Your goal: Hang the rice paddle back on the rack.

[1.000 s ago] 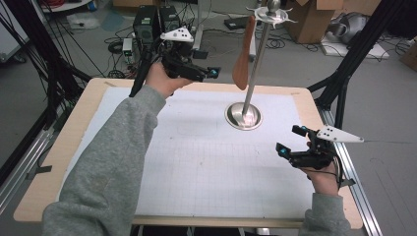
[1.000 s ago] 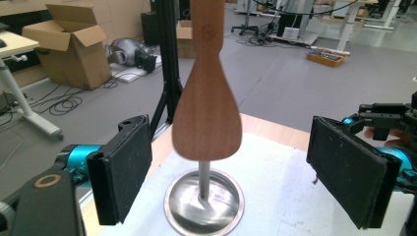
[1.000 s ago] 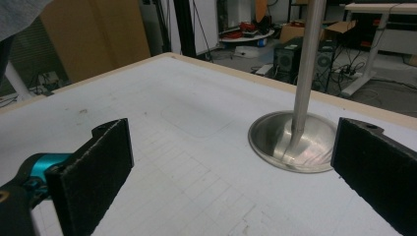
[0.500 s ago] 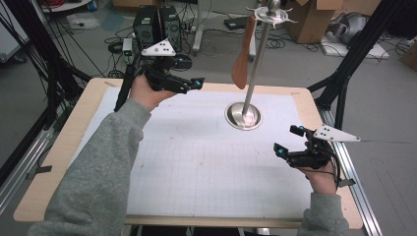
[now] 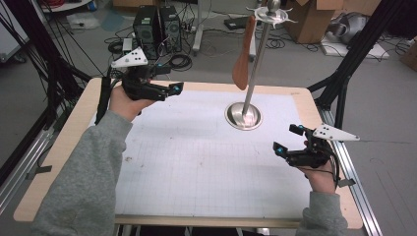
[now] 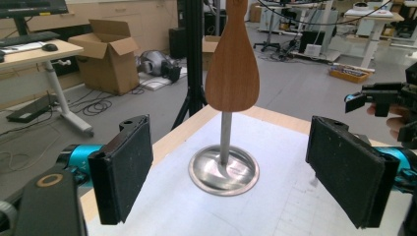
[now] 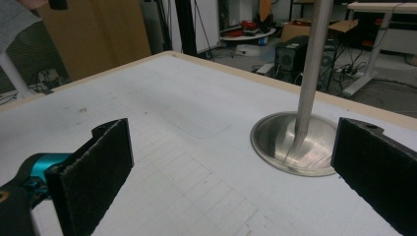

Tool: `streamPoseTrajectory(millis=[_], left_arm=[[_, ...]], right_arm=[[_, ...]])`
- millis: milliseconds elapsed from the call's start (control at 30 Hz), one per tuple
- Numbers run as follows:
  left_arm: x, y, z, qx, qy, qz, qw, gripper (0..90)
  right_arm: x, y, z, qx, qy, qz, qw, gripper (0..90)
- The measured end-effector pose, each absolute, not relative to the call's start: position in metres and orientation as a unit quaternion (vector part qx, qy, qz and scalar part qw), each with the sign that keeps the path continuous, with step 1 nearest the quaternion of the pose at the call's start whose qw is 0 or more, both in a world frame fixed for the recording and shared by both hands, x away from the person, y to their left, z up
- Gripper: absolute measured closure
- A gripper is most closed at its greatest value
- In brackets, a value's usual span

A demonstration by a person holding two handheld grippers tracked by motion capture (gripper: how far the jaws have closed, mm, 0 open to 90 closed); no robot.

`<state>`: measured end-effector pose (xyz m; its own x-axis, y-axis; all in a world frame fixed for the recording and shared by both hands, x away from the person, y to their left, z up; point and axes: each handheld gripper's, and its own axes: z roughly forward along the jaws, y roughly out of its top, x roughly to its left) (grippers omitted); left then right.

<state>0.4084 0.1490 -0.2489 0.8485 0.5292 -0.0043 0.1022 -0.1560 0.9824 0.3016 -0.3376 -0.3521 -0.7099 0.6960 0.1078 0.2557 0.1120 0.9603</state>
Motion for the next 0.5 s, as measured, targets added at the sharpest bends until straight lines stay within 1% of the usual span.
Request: streamPoseTrajectory(millis=[300,500], left_arm=[[0.39,0.173,-0.266,0.748,0.225,0.193,0.594,18.3],[0.376,0.199,-0.285,0.749,0.249,0.209,0.578,18.2]], right_arm=[[0.307,-0.334,-0.352,0.325,0.721,0.582,0.189,1.0],[0.309,-0.332,-0.352,0.324,0.722,0.582,0.187,1.0]])
